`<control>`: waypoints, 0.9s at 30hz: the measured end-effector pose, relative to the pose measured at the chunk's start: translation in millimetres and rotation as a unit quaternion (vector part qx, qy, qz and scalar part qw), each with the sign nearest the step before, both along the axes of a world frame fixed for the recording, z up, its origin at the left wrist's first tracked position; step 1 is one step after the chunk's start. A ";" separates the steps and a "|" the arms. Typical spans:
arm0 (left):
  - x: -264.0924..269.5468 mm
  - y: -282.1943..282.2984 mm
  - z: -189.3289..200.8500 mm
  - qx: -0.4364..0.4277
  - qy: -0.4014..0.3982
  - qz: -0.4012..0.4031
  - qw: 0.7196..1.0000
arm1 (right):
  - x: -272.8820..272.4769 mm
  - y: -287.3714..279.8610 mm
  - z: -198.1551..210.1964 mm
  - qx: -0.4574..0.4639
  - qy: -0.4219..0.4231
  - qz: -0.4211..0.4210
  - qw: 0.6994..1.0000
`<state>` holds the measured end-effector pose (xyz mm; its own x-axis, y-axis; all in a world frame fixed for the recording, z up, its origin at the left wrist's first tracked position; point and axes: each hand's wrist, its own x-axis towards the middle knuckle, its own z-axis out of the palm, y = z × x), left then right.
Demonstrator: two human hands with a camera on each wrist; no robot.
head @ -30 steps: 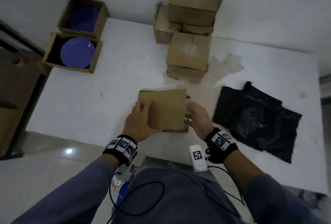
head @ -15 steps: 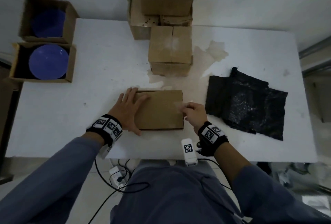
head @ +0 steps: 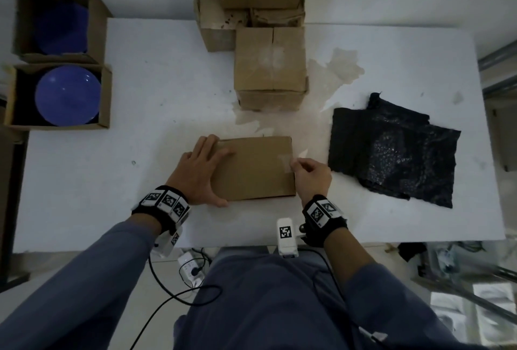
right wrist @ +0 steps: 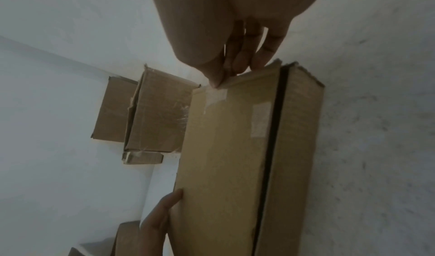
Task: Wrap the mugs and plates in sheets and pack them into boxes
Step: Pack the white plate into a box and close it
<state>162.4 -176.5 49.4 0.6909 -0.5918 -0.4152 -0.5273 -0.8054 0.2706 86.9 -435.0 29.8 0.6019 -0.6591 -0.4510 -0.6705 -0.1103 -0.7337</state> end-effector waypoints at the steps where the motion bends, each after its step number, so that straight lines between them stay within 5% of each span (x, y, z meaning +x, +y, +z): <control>1: 0.3 0.2 -0.1 -0.004 0.002 0.000 1.000 | -1.2 3.2 0.4 -0.009 -0.006 -0.007 1.000; 8: 1.5 1.5 -3.9 -0.016 0.013 0.006 1.000 | -4.7 7.6 -8.9 0.003 -0.031 -0.046 0.998; 17: 1.4 1.5 -4.1 -0.023 0.010 0.010 1.000 | -3.0 -0.3 -7.3 0.275 -0.075 -0.156 0.946; 27: 0.2 2.2 -5.6 -0.022 0.019 0.018 0.999 | 1.4 -23.3 -4.4 0.265 -0.021 -0.057 0.962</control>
